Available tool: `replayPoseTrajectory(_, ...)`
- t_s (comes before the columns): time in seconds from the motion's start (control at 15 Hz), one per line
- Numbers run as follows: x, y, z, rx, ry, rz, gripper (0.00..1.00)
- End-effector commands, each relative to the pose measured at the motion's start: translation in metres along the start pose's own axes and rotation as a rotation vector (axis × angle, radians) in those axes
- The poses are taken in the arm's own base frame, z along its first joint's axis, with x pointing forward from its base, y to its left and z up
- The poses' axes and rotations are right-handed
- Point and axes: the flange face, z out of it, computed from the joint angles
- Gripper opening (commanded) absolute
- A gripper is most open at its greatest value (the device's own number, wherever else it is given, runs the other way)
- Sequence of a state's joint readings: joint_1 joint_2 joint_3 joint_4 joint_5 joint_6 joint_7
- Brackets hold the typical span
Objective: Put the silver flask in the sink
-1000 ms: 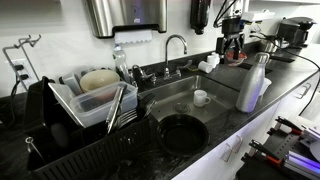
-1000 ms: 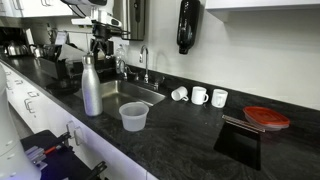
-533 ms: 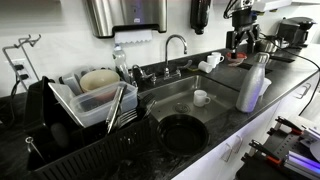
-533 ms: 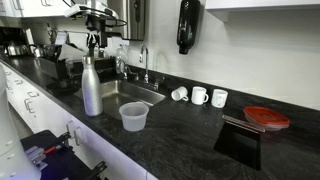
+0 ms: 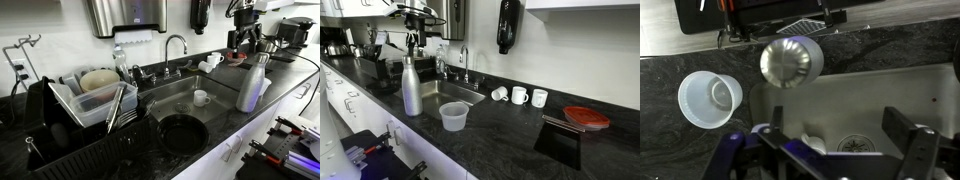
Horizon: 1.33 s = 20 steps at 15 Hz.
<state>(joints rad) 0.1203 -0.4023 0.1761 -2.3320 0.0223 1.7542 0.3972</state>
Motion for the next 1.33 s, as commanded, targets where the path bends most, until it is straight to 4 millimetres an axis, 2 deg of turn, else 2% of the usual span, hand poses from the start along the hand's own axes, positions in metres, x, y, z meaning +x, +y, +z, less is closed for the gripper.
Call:
replayPoseTrajectory(0.0,0.000,0.000,0.000,0.000,-0.001,0.000,1.00)
replayPoseTrajectory(0.33,0.005,0.004,-0.003,0.000,0.007,0.007,1.00)
replayPoseTrajectory(0.47,0.011,0.015,-0.010,0.007,0.025,0.036,1.00)
replayPoseTrajectory(0.73,0.015,0.053,-0.024,0.003,0.043,0.120,1.00)
replayPoseTrajectory(0.93,0.002,0.067,-0.026,0.032,0.023,0.144,1.00)
replayPoseTrajectory(1.27,-0.031,0.067,-0.033,0.055,0.010,0.140,1.00)
